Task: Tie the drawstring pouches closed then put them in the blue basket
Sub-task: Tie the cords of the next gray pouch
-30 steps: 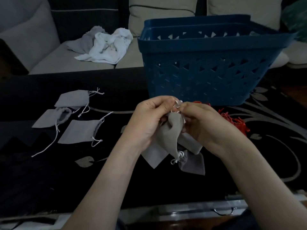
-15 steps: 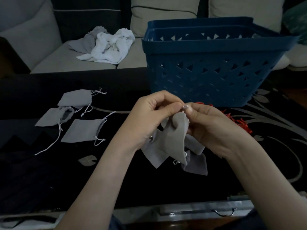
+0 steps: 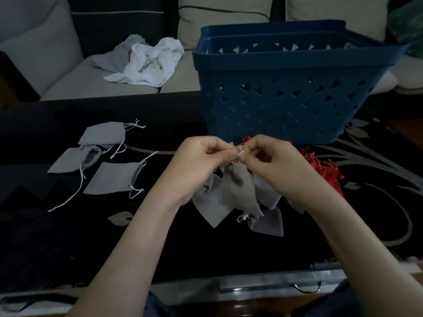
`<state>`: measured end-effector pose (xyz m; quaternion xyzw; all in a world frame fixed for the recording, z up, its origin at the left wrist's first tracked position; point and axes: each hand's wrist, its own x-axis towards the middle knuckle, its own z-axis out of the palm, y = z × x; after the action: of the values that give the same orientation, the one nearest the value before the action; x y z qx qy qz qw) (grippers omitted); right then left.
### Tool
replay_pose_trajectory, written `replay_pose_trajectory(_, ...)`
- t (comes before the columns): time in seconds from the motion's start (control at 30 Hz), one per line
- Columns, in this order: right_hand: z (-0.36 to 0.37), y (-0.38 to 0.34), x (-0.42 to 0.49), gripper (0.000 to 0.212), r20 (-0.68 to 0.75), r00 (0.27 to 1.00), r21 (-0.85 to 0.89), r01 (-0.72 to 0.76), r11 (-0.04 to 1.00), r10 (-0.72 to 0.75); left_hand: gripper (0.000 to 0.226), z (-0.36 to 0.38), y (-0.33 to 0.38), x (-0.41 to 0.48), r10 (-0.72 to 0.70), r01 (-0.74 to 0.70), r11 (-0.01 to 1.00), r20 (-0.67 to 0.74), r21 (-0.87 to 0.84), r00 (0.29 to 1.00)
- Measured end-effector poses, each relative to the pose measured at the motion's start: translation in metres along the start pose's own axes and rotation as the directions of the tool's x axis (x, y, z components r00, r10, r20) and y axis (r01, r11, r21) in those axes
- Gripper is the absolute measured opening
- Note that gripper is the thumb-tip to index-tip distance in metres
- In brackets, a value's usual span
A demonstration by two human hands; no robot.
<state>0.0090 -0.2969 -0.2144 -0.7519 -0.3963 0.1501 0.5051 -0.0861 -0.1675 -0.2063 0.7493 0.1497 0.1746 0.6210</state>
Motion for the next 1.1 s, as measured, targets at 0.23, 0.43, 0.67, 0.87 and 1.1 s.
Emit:
replay_pose_trajectory(0.23,0.001,0.001,-0.001,0.006,-0.037,0.999,-0.046,0.014,0.999,-0.016,0.003,-0.003,-0.001,0.001,-0.034,0.036,0.991,-0.023,0.125,0.999)
replay_pose_trajectory(0.43,0.005,0.006,0.002,0.022,-0.09,0.996,-0.125,-0.021,0.992,0.01,0.004,0.008,-0.004,-0.002,0.104,-0.057,0.867,-0.069,0.494,0.992)
replay_pose_trajectory(0.67,0.016,0.006,0.004,0.016,-0.196,0.981,-0.07,-0.017,0.997,0.003,0.008,0.017,-0.009,0.0,0.32,-0.159,0.672,-0.09,0.724,0.943)
replay_pose_trajectory(0.87,0.017,0.002,0.002,0.019,-0.198,0.98,0.011,0.02,1.0,-0.017,0.01,0.016,-0.011,0.002,0.451,-0.252,0.661,-0.106,0.707,0.886)
replay_pose_trajectory(1.1,0.008,-0.003,0.001,0.013,-0.131,0.99,0.293,-0.005,0.956,0.046,0.007,0.018,-0.01,-0.002,0.559,-0.384,0.684,-0.108,0.621,0.822)
